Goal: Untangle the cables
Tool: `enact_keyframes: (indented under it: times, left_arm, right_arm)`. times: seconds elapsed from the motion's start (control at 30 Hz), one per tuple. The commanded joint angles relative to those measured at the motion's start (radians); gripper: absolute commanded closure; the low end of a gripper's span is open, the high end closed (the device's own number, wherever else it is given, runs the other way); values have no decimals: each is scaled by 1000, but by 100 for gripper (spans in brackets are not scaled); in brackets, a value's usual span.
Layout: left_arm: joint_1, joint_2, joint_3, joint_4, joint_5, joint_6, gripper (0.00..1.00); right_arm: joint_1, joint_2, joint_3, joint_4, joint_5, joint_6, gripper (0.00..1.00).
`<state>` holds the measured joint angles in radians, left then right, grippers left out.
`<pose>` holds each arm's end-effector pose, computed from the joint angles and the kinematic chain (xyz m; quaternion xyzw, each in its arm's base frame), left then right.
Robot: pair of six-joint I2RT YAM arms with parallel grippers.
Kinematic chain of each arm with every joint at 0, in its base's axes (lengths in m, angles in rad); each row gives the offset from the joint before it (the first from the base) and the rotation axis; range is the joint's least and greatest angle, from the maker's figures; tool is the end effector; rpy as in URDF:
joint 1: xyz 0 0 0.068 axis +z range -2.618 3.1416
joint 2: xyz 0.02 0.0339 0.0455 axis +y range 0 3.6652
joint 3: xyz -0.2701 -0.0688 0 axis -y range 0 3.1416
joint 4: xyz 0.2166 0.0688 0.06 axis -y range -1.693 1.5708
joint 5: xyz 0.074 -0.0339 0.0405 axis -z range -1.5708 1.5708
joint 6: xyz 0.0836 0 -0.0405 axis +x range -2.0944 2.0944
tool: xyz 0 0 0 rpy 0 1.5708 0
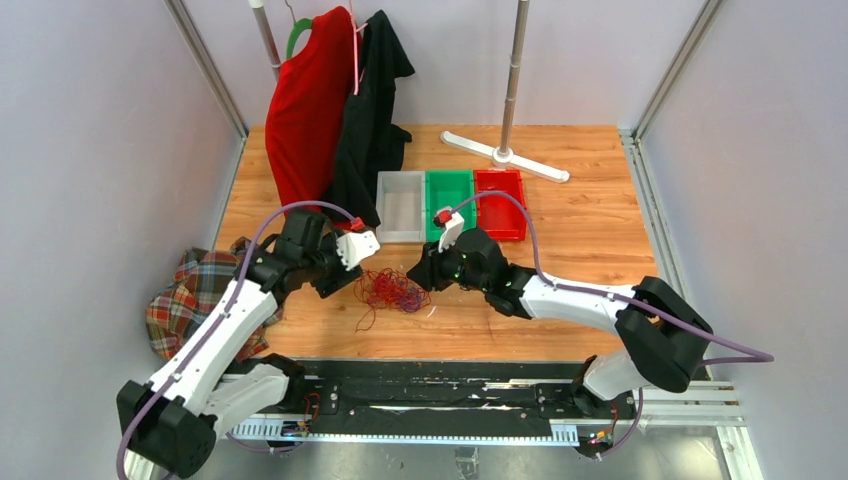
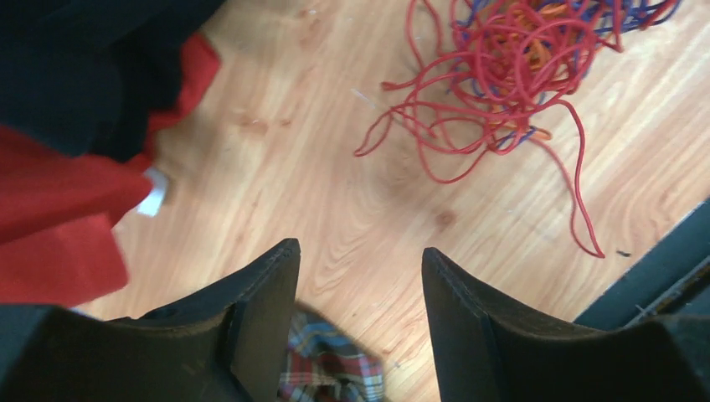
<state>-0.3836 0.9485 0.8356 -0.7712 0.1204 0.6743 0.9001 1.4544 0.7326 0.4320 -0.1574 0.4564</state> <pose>0.1669 -0.0782 0.2468 0.4918 0.8013 -0.0074 0.3407 0.2016 0.2752 0.2390 -0.2217 0.7694 0.4229 0.4243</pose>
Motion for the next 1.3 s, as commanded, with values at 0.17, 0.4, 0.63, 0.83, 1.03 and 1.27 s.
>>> enact_keyframes:
  times: [0.17,0.4,0.63,0.83,1.03,1.27]
  left_arm:
    - [7,197,17,-37,263,18,35]
    - [8,278,-17,64,245,-35,40]
    - [41,275,-42,175,273,-91,78]
    - [54,250,34,85,308,-101,99]
    - [55,191,137,-32,363,-128,99]
    - [56,160,170,-112,355,-87,99]
  right_arm:
    - [-3,-6,53,-63,28,-49,68]
    - [-3,-6,62,-78,30,-56,69]
    - [-3,1,70,-79,2,-50,71]
    - [-3,4,66,-53,-23,-36,71]
    - [7,41,88,-29,-52,-27,58]
    - [39,87,115,9,-70,-26,48]
